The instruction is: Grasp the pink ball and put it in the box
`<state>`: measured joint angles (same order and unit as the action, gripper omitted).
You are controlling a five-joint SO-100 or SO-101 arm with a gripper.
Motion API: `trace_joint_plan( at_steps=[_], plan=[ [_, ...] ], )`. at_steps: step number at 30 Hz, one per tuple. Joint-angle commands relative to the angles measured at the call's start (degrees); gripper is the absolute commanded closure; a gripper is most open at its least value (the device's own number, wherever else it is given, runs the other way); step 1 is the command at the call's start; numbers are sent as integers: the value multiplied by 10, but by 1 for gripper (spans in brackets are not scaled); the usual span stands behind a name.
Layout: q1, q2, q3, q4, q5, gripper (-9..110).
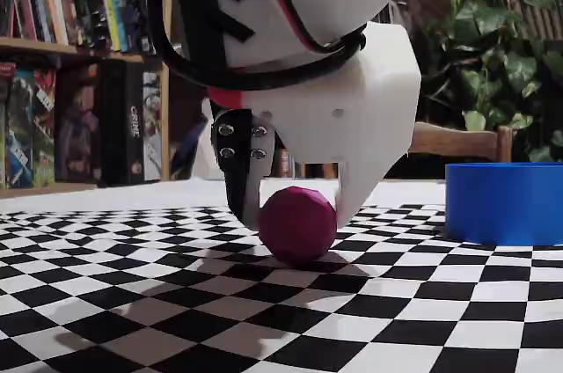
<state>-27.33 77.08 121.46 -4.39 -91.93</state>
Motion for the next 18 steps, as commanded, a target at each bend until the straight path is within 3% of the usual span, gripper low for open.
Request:
trace_joint_plan(
  at_steps=[1, 18],
  plan=[
    [4, 71, -2, -5, -5, 101],
    [16, 213, 83, 4, -6, 101]
  ],
)
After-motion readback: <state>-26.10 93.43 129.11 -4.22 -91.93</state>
